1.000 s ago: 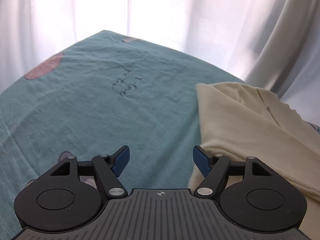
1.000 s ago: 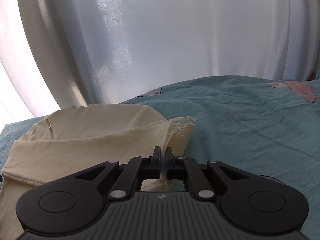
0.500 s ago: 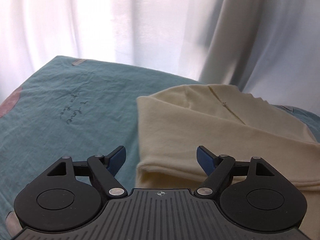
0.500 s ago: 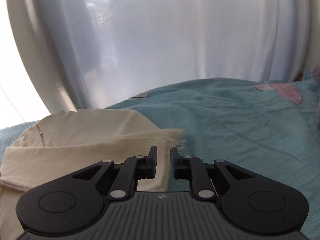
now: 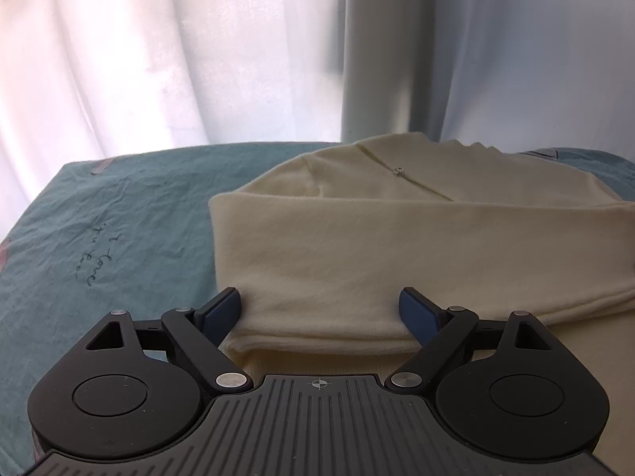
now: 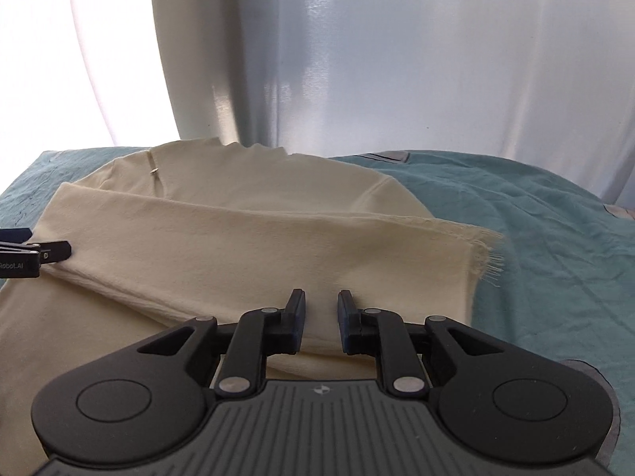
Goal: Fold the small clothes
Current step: 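Smooth the folded dress with both tools and withdraw them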
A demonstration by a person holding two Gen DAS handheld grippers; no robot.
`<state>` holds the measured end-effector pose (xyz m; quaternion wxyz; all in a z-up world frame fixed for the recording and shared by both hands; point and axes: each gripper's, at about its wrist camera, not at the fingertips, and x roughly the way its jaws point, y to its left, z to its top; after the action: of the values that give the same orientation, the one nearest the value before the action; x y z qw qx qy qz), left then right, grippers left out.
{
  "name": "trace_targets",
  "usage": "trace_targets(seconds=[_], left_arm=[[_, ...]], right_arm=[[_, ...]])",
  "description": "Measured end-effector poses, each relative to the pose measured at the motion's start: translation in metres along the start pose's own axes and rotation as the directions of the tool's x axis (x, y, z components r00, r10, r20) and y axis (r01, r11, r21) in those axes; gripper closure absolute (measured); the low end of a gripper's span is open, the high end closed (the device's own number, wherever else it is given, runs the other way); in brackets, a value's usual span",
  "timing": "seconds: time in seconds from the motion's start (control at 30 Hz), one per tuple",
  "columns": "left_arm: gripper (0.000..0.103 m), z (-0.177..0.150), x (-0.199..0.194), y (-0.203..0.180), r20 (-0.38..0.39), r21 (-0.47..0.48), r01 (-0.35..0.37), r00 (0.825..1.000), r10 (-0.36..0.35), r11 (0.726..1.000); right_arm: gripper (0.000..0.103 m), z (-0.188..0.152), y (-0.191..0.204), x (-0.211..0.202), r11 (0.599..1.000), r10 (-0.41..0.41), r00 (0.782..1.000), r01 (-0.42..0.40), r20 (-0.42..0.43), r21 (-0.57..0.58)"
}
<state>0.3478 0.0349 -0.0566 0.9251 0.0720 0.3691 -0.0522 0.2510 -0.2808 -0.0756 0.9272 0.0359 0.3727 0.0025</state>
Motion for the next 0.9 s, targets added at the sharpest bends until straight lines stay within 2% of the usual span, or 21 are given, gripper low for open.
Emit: trace_targets(seconds=[0.07, 0.27, 0.4, 0.43, 0.5, 0.6, 0.73, 0.9], left_arm=[[0.011, 0.0, -0.001, 0.0, -0.002, -0.004, 0.001, 1.0, -0.001, 1.0], [0.01, -0.002, -0.009, 0.007, -0.034, -0.037, -0.003, 0.999, 0.001, 0.999], [0.01, -0.013, -0.024, 0.016, -0.091, -0.059, -0.032, 0.996, 0.026, 0.998], [0.01, -0.019, -0.031, 0.017, -0.101, -0.056, -0.047, 0.994, 0.041, 0.997], [0.01, -0.032, -0.047, 0.018, -0.111, -0.045, -0.045, 0.993, 0.04, 0.998], [0.01, -0.056, -0.075, 0.019, -0.152, -0.061, -0.018, 0.988, 0.009, 0.998], [0.01, -0.086, -0.107, 0.017, -0.215, -0.063, 0.022, 0.976, -0.035, 0.998], [0.01, -0.115, -0.143, 0.013, -0.266, -0.04, 0.03, 0.963, -0.04, 0.999]], right_arm=[[0.09, -0.001, -0.005, -0.003, 1.0, 0.009, 1.0, -0.008, -0.002, 0.026], [0.09, -0.004, -0.001, -0.008, 1.0, -0.027, 1.0, 0.027, 0.0, 0.003], [0.09, -0.009, -0.007, -0.026, 0.998, -0.058, 0.998, 0.057, 0.007, 0.034], [0.089, -0.012, -0.008, -0.033, 0.999, -0.035, 0.999, 0.034, 0.003, 0.035], [0.086, -0.022, -0.008, -0.049, 0.997, 0.069, 0.997, -0.067, -0.046, 0.035], [0.086, -0.046, -0.001, -0.071, 0.981, 0.192, 0.971, -0.19, -0.143, 0.027], [0.086, -0.091, 0.008, -0.114, 0.976, 0.211, 0.944, -0.215, -0.255, 0.011], [0.083, -0.139, 0.004, -0.163, 0.972, 0.233, 0.923, -0.215, -0.307, 0.092]])
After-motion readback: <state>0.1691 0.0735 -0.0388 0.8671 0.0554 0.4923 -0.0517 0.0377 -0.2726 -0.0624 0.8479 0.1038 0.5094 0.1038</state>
